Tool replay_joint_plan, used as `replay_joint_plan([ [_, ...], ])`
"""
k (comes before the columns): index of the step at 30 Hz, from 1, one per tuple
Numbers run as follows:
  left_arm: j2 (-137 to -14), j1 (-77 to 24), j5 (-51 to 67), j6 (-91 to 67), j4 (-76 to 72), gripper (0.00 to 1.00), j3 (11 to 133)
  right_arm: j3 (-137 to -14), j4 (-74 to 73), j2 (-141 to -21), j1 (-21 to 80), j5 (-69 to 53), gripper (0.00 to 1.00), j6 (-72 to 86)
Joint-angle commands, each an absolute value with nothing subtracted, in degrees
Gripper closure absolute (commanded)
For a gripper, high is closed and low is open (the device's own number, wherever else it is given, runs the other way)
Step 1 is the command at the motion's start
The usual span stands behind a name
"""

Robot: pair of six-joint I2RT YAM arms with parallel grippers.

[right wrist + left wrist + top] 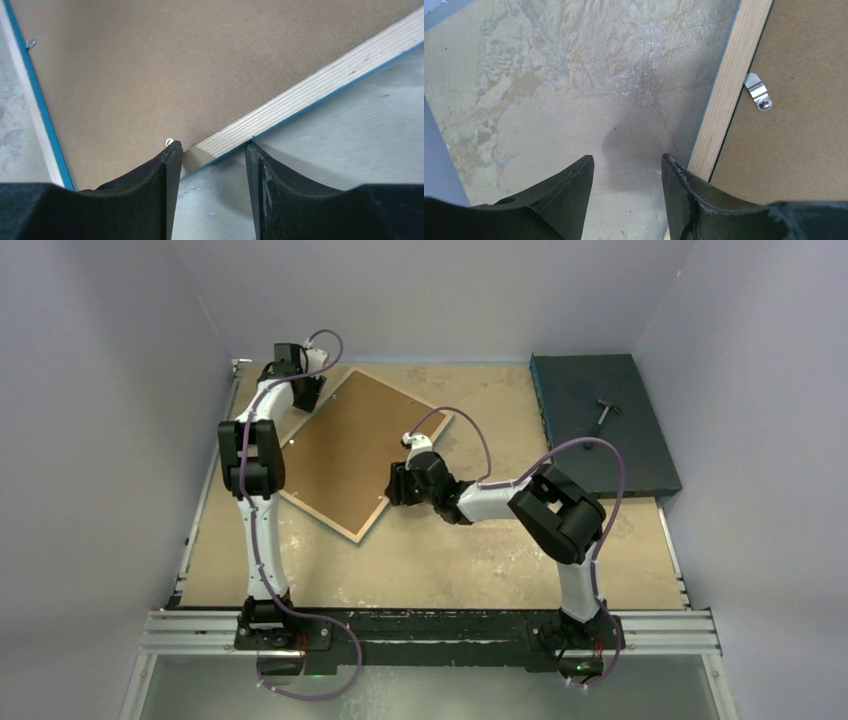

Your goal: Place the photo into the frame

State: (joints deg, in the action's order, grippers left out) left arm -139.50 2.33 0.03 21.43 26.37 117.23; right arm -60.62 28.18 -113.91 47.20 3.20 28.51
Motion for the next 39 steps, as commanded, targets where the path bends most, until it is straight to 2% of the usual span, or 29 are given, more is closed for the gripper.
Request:
replay_joint_plan([
  [1, -140.0, 0.4, 8.2, 22.9, 32.2, 0.50, 116.8, -59.7, 26.7, -117.4, 53.6, 0.1, 0.49, 32.6],
  [7, -138.7, -3.8, 14.2, 24.3, 34.3, 0.51, 115.5, -62.3, 27.3, -119.4, 58.3, -2.4, 0.45, 33.2],
  [16, -136.3, -9.4, 17.7, 24.5, 35.2, 0.51, 115.8, -66.3, 22.7, -116.0, 59.5, -3.4, 0.33, 27.0],
  [18, -134.5, -9.2, 16.5, 24.7, 35.0, 0.50, 116.2, -65.8, 21.8, -113.7, 59.5, -6.5, 0.27, 22.7],
  [21, -130.9, -8.5, 15.6, 24.8, 34.8, 0.45, 117.1, -66.3, 19.2, -110.3, 59.5, -10.1, 0.12, 15.7],
  [22, -129.7, -7.8, 16.1, 24.3, 35.5, 0.43, 118.1, -67.3, 17.2, -109.1, 59.5, -11.6, 0.04, 13.0],
  [23, -128.5, -7.3, 16.8, 23.6, 36.4, 0.41, 119.3, -68.4, 15.0, -108.6, 59.4, -12.4, 0.02, 10.3],
  [28, -121.1, -5.3, 18.6, 23.6, 43.6, 0.35, 121.1, -70.1, 10.0, -104.3, 59.5, -7.0, 0.01, -4.5],
  [34, -106.6, -1.7, 21.1, 24.9, 47.4, 0.35, 106.5, -67.2, 14.0, -103.1, 59.5, -1.8, 0.02, -23.7],
  [39, -95.0, 2.6, 22.8, 26.7, 48.3, 0.34, 94.7, -72.6, 8.1, -109.7, 60.0, -4.4, 0.14, -30.9],
])
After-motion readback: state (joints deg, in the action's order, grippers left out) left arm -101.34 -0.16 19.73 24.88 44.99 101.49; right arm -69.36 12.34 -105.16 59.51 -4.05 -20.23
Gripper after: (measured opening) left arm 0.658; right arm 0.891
